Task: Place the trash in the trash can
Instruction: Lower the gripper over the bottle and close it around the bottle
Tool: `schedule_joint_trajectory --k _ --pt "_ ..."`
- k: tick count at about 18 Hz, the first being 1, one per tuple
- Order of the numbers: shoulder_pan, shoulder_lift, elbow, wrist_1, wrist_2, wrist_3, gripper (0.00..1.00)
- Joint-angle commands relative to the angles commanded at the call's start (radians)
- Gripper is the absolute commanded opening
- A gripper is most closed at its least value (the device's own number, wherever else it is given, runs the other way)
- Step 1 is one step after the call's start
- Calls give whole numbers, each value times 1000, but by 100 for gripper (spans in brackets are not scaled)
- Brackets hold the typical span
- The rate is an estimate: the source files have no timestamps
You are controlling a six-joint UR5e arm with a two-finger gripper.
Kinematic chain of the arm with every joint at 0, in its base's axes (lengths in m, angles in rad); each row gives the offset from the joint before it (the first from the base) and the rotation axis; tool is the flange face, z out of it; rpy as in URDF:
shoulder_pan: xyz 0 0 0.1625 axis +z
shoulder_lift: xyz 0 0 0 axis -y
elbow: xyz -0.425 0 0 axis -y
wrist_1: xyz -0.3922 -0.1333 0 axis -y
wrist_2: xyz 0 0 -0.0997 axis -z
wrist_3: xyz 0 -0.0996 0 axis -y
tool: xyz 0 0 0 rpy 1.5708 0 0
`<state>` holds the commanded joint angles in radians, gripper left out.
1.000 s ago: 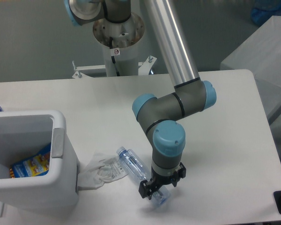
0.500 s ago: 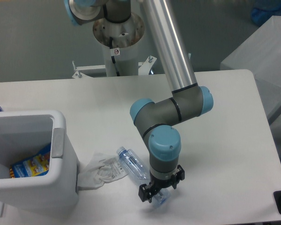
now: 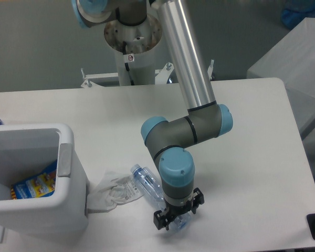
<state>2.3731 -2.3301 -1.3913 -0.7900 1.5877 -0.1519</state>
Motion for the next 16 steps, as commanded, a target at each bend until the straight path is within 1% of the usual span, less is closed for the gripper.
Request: schedule_joint_trajectory --k 3,6,8,11,16 --pt "0 0 -3 0 0 0 89" --pt "0 3 -3 0 -2 6 83" --pt "0 5 -2 0 -2 8 81" --pt "0 8 -3 -2 -2 11 73" --pt "-2 9 -3 -3 2 12 69"
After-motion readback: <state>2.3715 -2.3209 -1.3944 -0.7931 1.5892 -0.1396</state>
